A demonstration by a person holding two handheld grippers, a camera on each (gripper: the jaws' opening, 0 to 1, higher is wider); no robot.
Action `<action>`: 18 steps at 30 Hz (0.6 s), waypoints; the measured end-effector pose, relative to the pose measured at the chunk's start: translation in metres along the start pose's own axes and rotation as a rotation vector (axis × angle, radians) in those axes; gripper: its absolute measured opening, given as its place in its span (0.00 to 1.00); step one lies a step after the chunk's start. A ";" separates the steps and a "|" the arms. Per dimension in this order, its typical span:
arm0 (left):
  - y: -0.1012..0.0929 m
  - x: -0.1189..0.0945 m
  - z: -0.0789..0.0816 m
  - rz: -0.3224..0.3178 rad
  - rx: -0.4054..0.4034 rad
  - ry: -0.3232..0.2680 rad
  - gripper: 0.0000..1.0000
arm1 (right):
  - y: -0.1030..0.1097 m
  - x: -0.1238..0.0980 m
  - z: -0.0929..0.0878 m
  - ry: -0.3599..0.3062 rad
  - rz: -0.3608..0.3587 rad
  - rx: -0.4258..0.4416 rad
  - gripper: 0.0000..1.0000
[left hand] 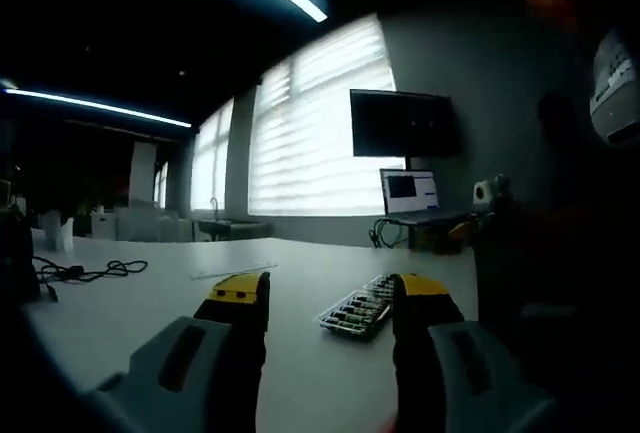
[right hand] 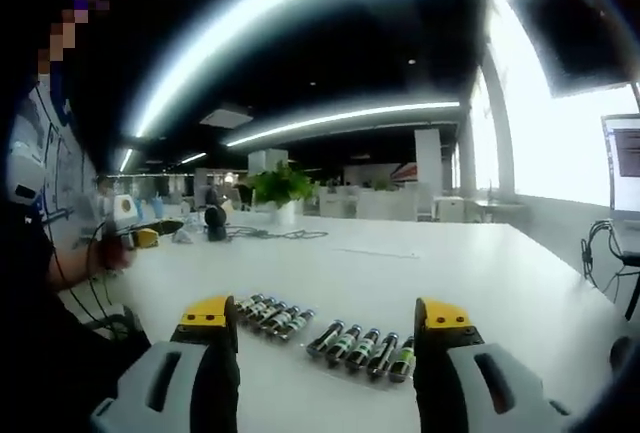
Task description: Grip medicine bottles put into box
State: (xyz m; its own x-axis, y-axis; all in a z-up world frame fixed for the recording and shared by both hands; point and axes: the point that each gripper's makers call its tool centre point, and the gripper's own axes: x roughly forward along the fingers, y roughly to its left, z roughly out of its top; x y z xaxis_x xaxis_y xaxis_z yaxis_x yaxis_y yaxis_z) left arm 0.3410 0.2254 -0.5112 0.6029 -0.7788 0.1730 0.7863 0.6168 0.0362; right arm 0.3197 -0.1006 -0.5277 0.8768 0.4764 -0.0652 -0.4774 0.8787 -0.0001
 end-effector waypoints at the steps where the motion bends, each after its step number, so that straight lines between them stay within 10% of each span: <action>1: -0.001 0.001 -0.001 0.002 0.003 0.005 0.42 | -0.001 0.000 0.000 0.000 -0.006 -0.006 0.66; 18: -0.021 0.002 -0.004 -0.012 0.046 0.050 0.44 | -0.003 -0.012 -0.006 -0.025 -0.019 0.023 0.66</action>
State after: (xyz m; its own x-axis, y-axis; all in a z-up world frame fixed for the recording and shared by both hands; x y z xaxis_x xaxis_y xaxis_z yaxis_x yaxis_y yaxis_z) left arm 0.3259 0.2101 -0.5157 0.6002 -0.7904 0.1226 0.7875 0.6108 0.0829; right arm 0.3102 -0.1089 -0.5333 0.8871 0.4598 -0.0400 -0.4593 0.8880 0.0214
